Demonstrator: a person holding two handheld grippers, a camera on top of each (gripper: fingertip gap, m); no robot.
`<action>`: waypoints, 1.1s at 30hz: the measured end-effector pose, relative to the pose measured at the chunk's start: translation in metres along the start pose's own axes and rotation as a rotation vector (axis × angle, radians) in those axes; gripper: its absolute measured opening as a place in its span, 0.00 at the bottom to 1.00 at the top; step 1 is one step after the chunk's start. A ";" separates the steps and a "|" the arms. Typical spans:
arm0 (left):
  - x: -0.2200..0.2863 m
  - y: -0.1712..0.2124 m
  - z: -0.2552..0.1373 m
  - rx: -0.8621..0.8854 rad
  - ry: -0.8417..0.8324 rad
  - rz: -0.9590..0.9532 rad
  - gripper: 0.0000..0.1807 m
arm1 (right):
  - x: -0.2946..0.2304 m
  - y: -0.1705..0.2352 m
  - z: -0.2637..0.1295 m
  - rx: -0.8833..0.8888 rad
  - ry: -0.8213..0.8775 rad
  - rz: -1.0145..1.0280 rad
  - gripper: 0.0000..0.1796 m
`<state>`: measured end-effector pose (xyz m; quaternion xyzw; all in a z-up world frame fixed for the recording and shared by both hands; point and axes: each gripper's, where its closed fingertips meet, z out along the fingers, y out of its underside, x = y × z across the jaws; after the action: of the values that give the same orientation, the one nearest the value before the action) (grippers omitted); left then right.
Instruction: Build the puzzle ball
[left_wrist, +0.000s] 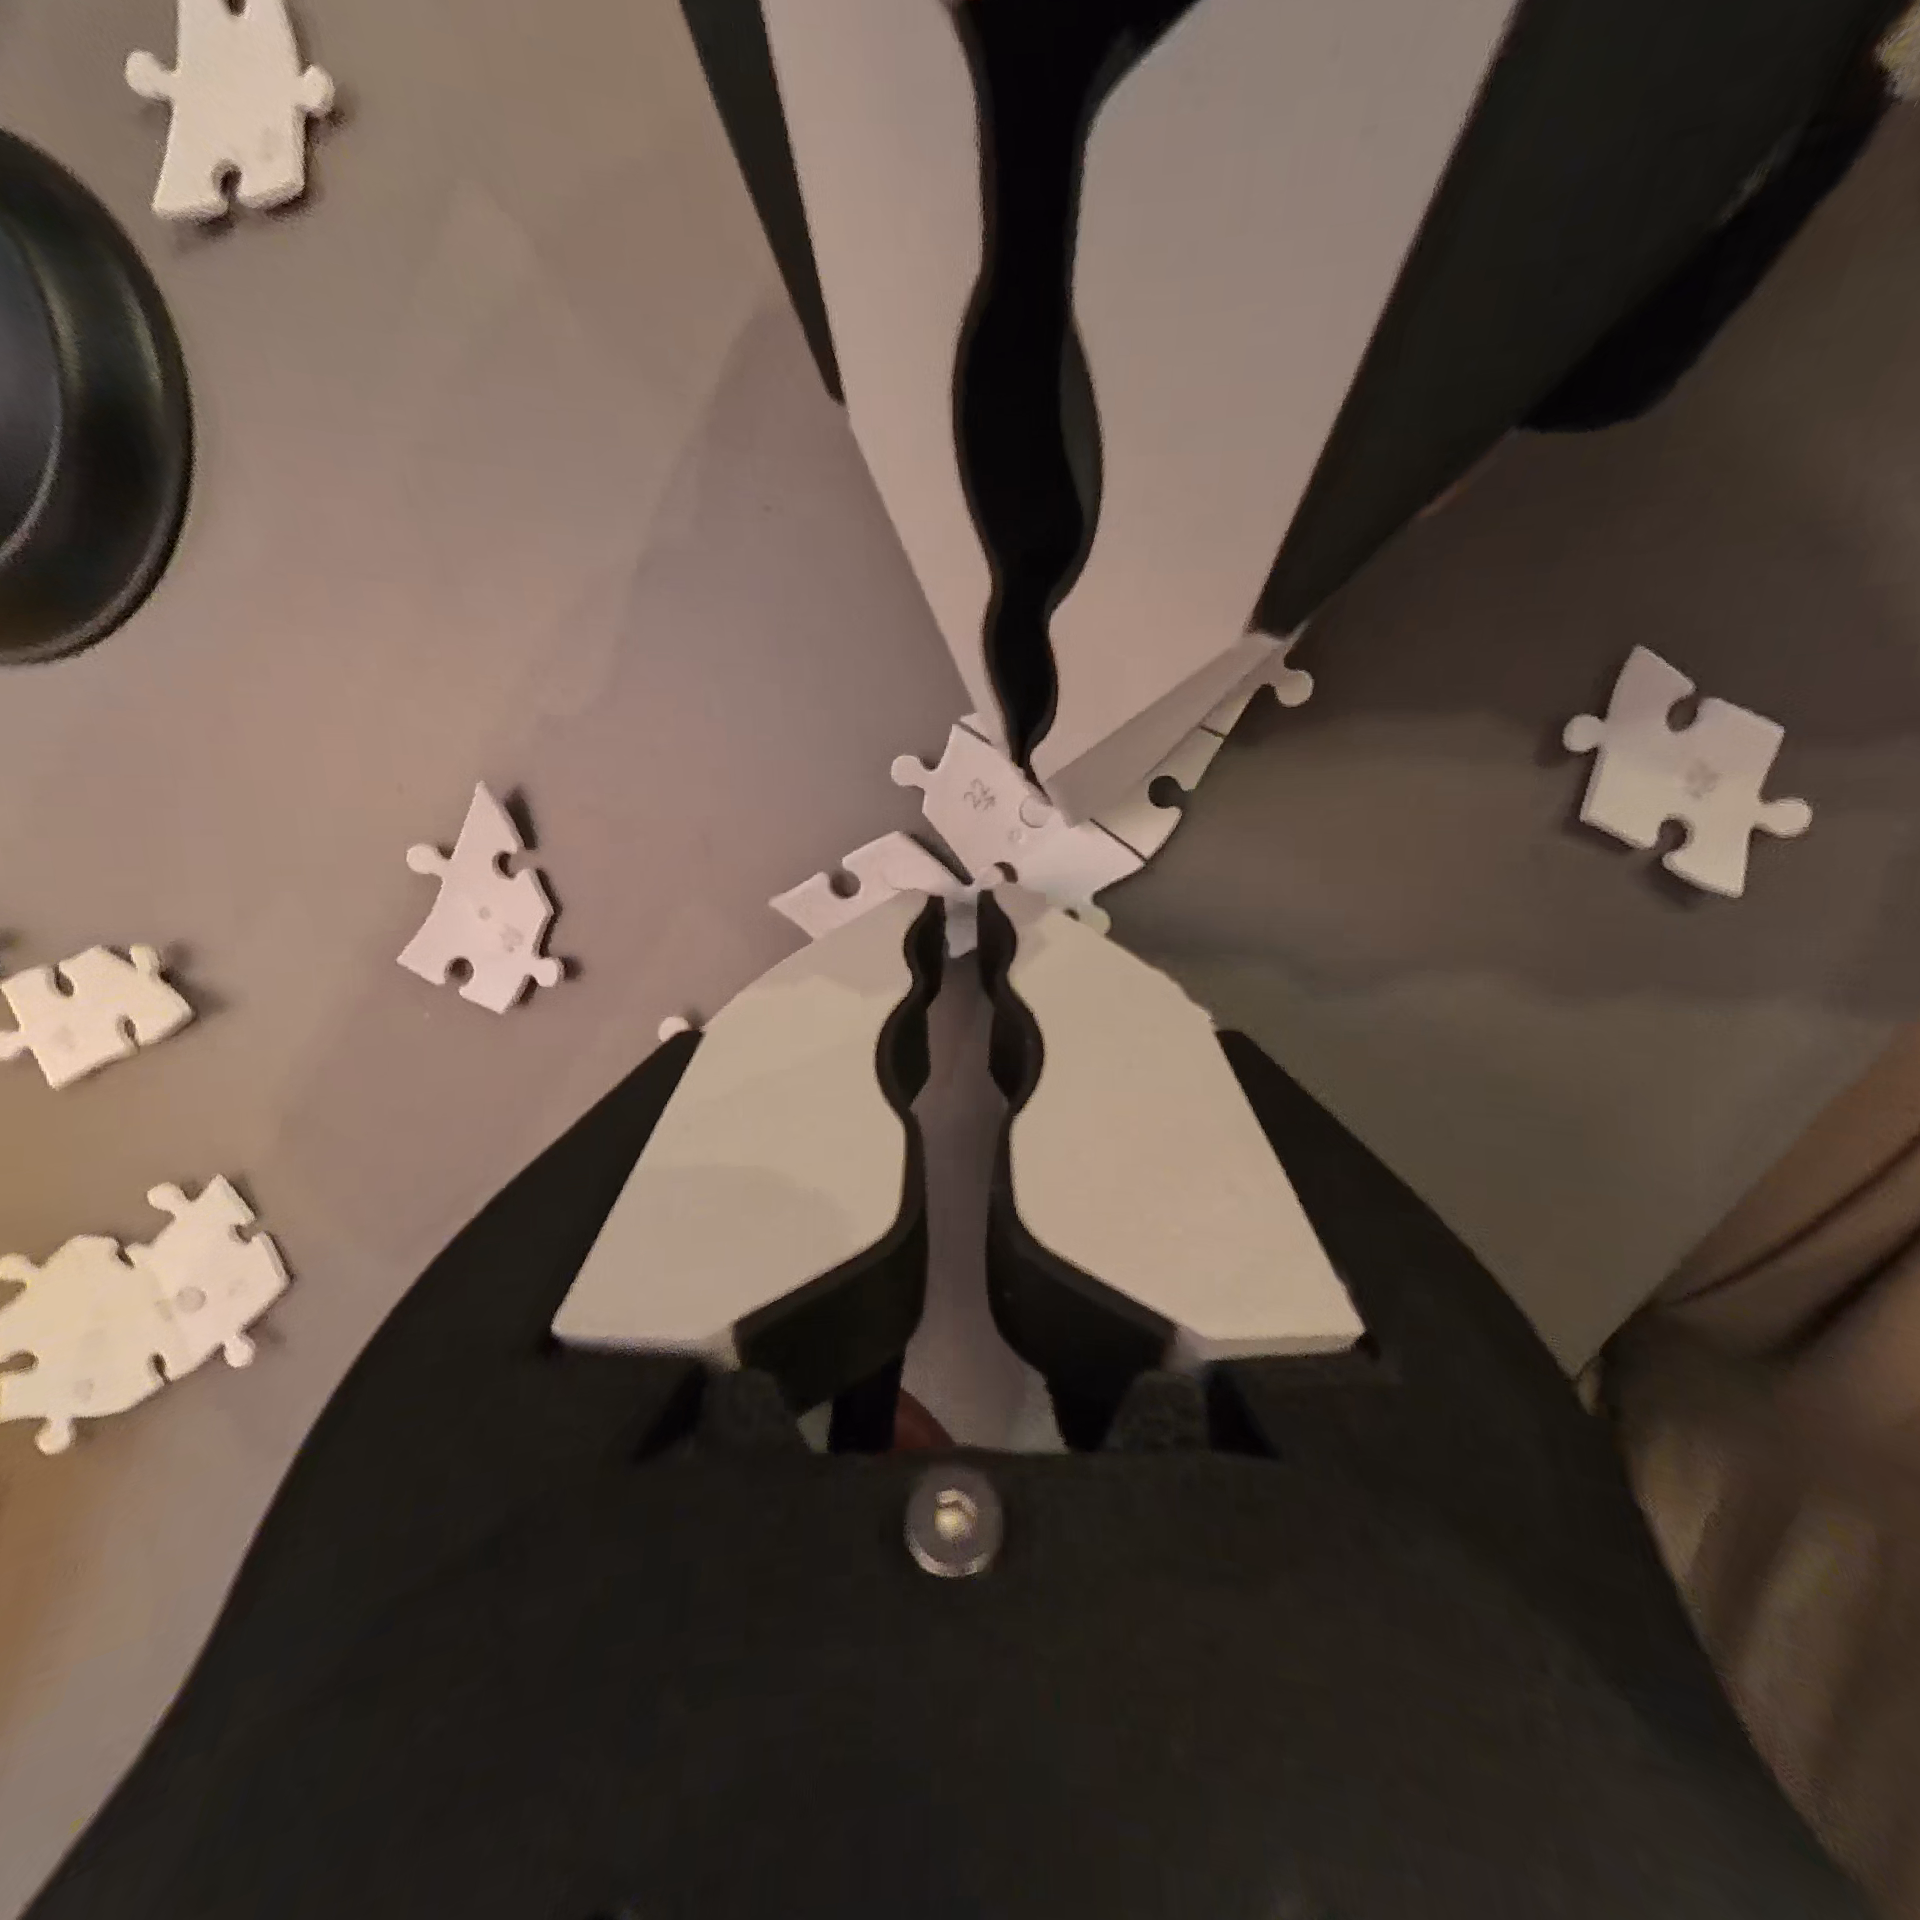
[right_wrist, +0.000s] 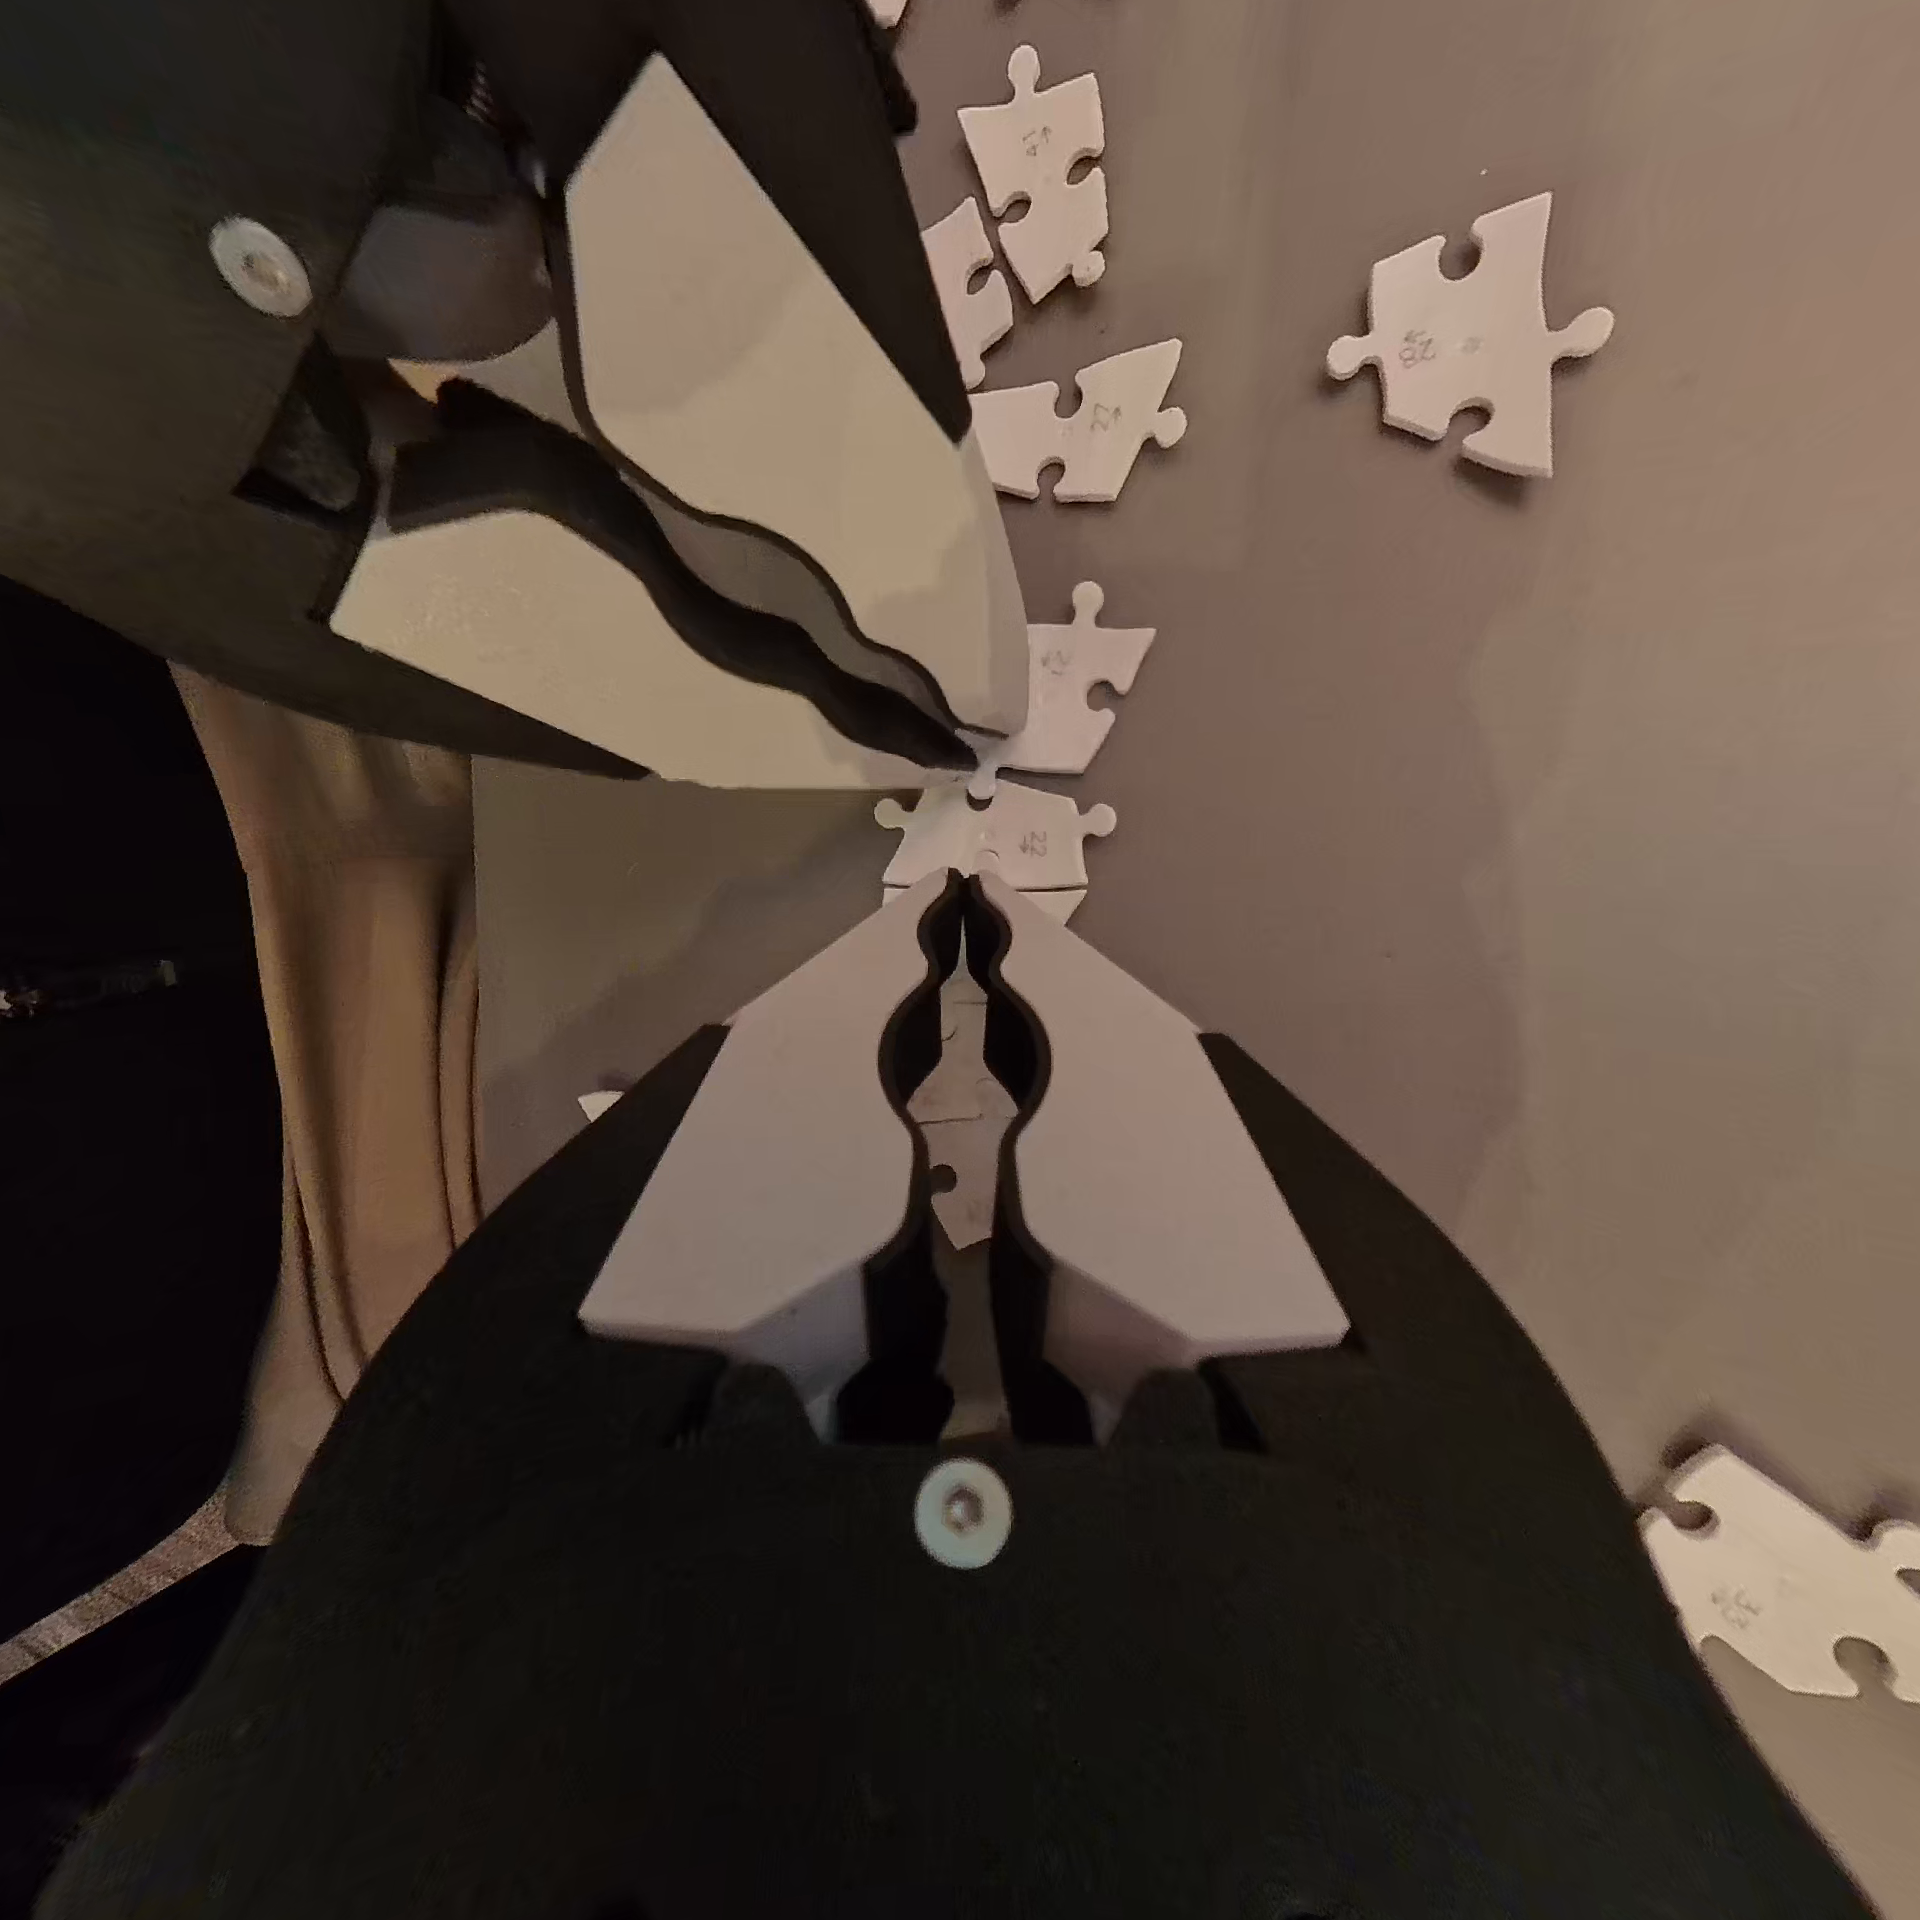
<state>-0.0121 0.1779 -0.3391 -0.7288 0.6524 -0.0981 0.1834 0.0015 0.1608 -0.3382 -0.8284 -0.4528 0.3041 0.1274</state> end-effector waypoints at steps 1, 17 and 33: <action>-0.001 -0.001 -0.002 0.001 0.001 0.035 0.03 | 0.000 0.000 0.000 0.001 -0.001 0.000 0.00; -0.004 -0.005 0.004 0.019 0.052 0.040 0.01 | 0.001 0.000 -0.001 0.012 -0.016 0.004 0.00; -0.001 -0.007 0.005 0.021 -0.160 0.200 0.00 | 0.013 -0.009 -0.016 0.085 0.028 0.053 0.00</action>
<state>-0.0041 0.1804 -0.3405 -0.6637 0.7039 -0.0277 0.2515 0.0102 0.1775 -0.3260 -0.8382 -0.4156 0.3146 0.1606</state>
